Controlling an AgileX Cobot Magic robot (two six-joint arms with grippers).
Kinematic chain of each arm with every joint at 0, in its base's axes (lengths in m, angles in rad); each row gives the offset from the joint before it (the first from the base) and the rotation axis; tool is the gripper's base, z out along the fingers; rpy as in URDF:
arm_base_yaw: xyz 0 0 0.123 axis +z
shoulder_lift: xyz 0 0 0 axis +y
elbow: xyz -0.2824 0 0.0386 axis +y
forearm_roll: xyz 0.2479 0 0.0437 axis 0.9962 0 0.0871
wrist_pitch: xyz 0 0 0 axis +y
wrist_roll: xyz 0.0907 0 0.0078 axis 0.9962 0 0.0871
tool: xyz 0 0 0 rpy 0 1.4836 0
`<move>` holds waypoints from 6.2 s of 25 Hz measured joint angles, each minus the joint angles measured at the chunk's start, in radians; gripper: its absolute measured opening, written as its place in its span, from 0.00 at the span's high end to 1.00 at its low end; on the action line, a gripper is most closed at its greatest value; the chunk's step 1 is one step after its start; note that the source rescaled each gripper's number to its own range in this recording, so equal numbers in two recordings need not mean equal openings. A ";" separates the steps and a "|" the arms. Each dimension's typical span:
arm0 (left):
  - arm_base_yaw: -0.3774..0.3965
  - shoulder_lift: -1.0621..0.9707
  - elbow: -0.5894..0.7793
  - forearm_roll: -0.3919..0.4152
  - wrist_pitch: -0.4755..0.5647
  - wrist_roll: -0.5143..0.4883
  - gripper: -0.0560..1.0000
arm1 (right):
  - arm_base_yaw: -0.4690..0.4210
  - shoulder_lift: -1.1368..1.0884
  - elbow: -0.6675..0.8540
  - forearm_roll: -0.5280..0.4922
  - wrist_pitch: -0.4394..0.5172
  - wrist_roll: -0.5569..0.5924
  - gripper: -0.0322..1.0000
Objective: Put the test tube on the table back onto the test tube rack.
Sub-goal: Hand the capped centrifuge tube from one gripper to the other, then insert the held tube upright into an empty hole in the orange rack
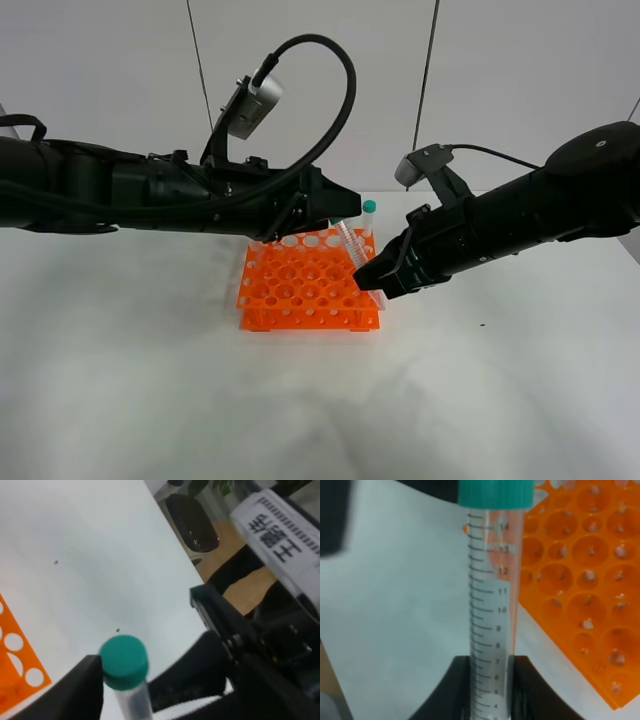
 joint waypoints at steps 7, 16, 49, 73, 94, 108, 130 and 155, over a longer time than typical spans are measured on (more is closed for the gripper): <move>-0.003 0.021 -0.015 -0.001 0.012 0.002 0.08 | 0.003 0.000 0.000 0.024 0.026 0.000 0.94; -0.003 0.021 -0.018 -0.001 0.007 0.002 0.33 | 0.003 0.000 0.000 0.029 0.027 0.000 0.94; -0.005 0.022 -0.020 -0.001 0.015 -0.009 0.94 | 0.000 -0.078 -0.269 -0.876 0.289 0.968 0.02; -0.005 0.022 -0.020 -0.001 0.015 -0.010 0.94 | -0.365 -0.045 -0.271 -0.941 0.536 1.005 0.02; -0.005 0.022 -0.020 -0.001 0.015 -0.010 0.94 | -0.365 -1.154 0.333 -0.941 0.358 1.023 0.02; -0.004 -0.004 -0.020 -0.001 0.015 -0.010 0.94 | -0.365 -1.556 0.391 -1.026 0.355 1.138 0.02; 0.008 -0.382 -0.020 0.683 -0.302 -0.161 0.94 | -0.365 -1.556 0.391 -1.026 0.355 1.144 0.02; -0.068 -0.010 0.061 1.684 -0.952 -1.145 0.94 | -0.365 -1.556 0.391 -1.026 0.355 1.144 0.02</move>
